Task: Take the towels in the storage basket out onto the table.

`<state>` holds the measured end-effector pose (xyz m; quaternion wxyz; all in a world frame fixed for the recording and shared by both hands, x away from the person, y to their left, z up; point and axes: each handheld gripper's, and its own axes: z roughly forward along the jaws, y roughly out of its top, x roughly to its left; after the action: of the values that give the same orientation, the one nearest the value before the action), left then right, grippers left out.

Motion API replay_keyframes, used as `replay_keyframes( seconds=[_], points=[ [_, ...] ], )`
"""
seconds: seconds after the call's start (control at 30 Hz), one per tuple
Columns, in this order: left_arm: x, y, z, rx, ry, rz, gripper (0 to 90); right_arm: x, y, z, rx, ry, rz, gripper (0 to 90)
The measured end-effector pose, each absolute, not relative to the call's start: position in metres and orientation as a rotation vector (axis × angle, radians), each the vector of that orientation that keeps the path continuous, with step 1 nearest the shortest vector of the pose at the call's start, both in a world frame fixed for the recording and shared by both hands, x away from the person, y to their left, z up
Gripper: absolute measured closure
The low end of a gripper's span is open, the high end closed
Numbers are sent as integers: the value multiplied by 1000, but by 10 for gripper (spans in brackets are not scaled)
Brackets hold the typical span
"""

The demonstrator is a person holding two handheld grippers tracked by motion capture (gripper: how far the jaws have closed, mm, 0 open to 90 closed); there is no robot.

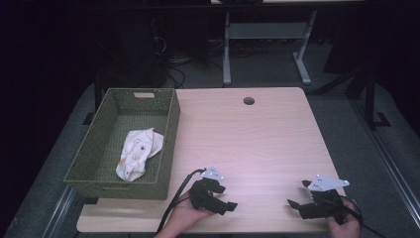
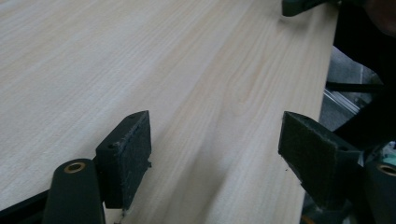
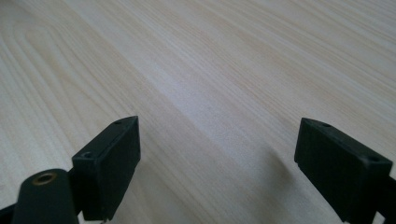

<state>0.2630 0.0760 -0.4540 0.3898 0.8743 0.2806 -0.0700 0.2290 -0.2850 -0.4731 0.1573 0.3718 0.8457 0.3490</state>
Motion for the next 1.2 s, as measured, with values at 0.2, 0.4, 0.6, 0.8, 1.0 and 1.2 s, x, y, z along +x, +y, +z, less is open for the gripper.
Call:
replay_keyframes(
  seconds=[0.2, 0.4, 0.6, 0.8, 1.0, 1.2],
  points=[
    [263, 74, -449, 2222, 701, -186, 253, 227, -286, -473, 1059, 2407, 1004, 140],
    [271, 71, -437, 2236, 698, -203, 217, 228, -285, -472, 1065, 2407, 1000, 140],
    [284, 69, -415, 2275, 671, -184, 205, 227, -284, -473, 1056, 2414, 993, 140],
    [294, 73, -399, 2279, 691, -173, 202, 227, -286, -472, 1058, 2406, 1002, 140],
    [305, 81, -386, 2303, 692, -182, 202, 227, -285, -472, 1054, 2410, 1000, 140],
    [312, 88, -370, 2331, 670, -181, 201, 227, -286, -472, 1054, 2408, 1001, 140]
  ],
)
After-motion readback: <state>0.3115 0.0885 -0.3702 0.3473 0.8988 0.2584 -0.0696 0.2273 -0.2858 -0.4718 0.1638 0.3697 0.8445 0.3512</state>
